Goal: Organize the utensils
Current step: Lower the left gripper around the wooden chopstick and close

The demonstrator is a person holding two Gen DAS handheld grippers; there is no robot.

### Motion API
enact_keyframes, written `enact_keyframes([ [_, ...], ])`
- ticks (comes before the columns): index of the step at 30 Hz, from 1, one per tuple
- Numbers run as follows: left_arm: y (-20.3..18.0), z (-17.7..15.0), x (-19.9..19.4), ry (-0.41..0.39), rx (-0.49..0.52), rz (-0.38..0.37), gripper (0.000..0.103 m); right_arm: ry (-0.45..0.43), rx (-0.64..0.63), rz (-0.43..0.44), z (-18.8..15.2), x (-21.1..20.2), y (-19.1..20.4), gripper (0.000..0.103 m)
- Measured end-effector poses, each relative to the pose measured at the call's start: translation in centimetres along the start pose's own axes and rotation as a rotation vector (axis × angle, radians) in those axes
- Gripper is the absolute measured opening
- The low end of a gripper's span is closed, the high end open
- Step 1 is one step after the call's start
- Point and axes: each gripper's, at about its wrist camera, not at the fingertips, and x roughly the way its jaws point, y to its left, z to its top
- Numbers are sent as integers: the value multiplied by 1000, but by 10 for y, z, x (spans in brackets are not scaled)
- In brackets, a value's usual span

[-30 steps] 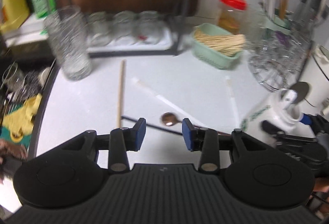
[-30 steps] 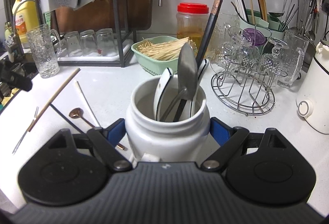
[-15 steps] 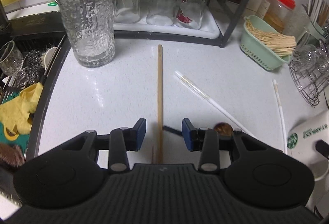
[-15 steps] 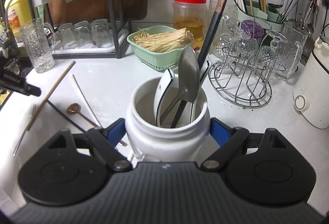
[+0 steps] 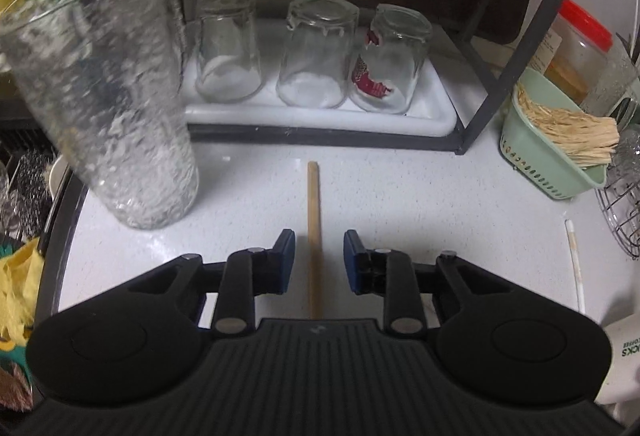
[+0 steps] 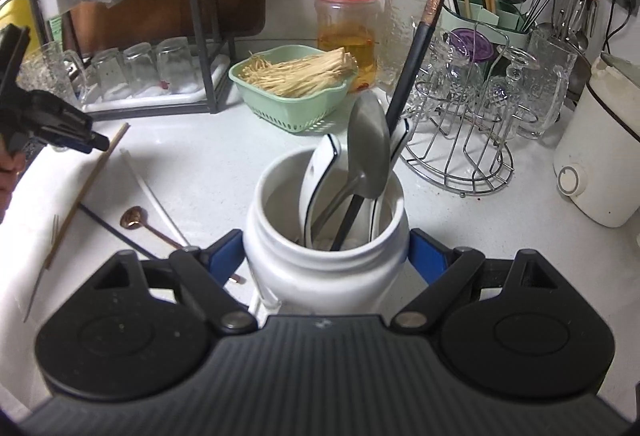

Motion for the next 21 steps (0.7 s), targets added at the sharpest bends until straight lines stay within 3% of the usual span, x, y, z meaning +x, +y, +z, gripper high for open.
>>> enact_keyframes([
  [6,-5,11,11,-26,-9,36,20,-20,10,-16,-3,-1,2,90],
  [19,-21,11,33,35,109,76,17,-25,2,-22,-4,-1,4,90],
  [21,-23,13,33,45,119,75,11,-23,1,-21,-4,-1,4,90],
])
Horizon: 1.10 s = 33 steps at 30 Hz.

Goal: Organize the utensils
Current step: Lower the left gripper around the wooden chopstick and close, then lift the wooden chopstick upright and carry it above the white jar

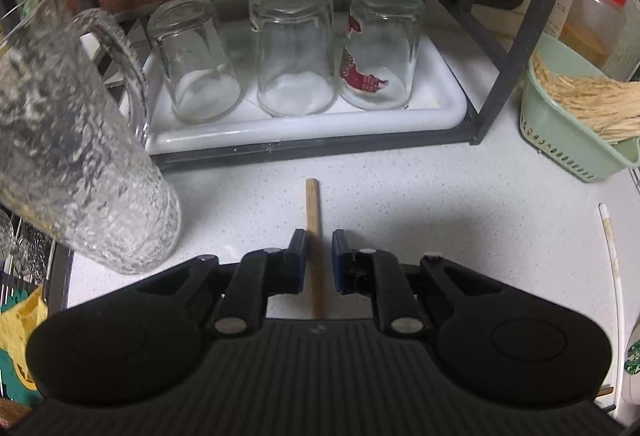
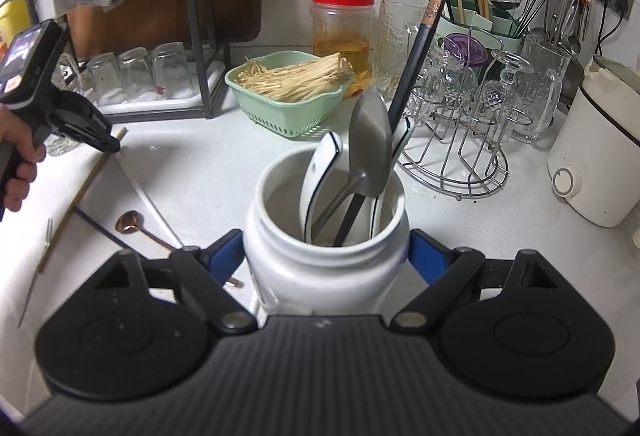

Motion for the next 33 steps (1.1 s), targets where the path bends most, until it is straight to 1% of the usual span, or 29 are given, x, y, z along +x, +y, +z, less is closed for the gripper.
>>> enact_keyframes([
  [1,-1,2,1,4,2,0,8,1,0,0,0,0,0,90],
  [4,-2,6,3,8,3,-7,7,13,1,0,2,1,0,90],
  [5,-6,7,3,2,27,-10,7,19,2,-2,3,1,0,90],
  [7,-19,11,-3,-25,110,-4,7,29,6,-4,5,2,0,90],
  [9,-32,15,-12,-50,168,-13,7,38,8,-5,7,3,0,90],
  [12,-49,17,-30,-65,201,-57,7,40,13,-6,6,4,0,90],
  [19,-86,7,-75,-123,274,-84,7,34,13,1,5,4,-1,90],
  [22,-96,-1,-100,-146,285,-117,7,27,1,14,4,4,-2,90],
  [26,-109,-17,-138,-170,292,-139,7,16,-13,24,2,3,-3,90],
  [29,-116,-25,-160,-200,271,-143,7,-1,-12,27,-1,2,-3,90],
  [33,-122,-35,-181,-235,229,-148,7,-29,-23,29,-5,0,-3,90],
])
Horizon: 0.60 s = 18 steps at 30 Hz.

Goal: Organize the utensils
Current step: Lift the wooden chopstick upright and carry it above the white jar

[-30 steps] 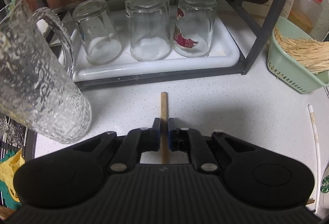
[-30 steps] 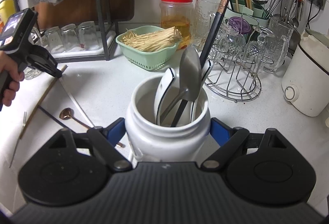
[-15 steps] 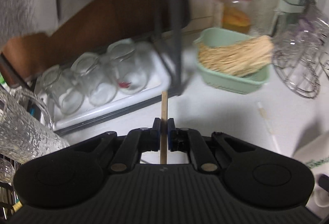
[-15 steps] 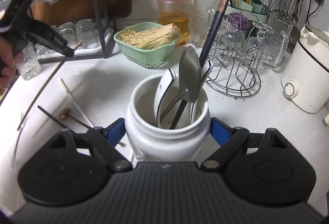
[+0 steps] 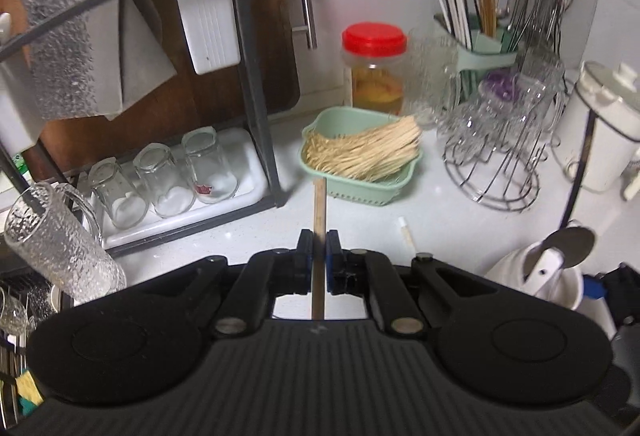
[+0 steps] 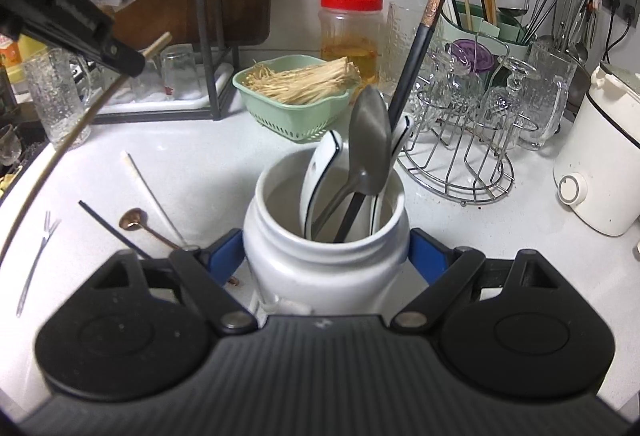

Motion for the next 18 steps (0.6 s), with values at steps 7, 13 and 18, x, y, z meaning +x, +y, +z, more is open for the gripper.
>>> enact_keyframes([
  [7,-19,2,-27,-49,-38,-17,7,1,-10,18,0,0,-2,90],
  [13,-29,13,-41,-94,-51,-36,7,-6,-26,28,0,1,-2,90],
  [18,-30,32,-52,-143,-54,-54,7,-5,-41,47,1,2,-4,90],
])
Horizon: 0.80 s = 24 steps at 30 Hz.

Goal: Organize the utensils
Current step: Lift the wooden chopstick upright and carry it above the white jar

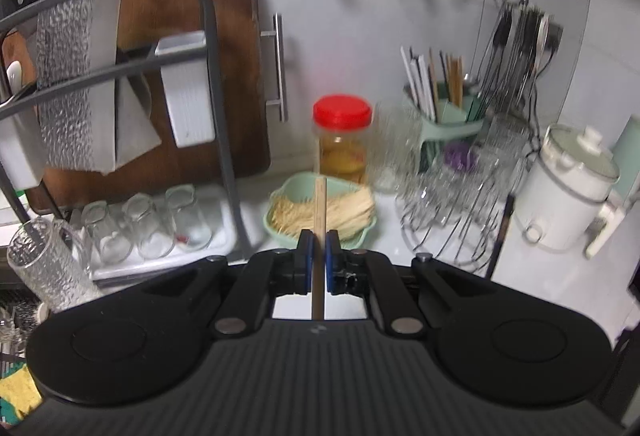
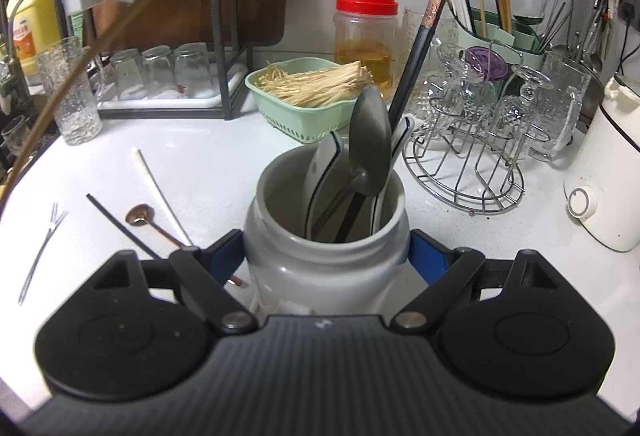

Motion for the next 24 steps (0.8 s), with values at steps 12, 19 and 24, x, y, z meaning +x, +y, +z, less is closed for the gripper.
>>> enact_keyframes([
  [12,-23,27,5,-37,-8,-38,7,-20,-3,19,-3,0,-2,90],
  [19,-46,51,12,-106,7,-94,7,-17,0,18,-2,0,-1,90],
  [24,-60,63,28,-158,15,-72,7,-17,17,10,-2,1,0,90],
])
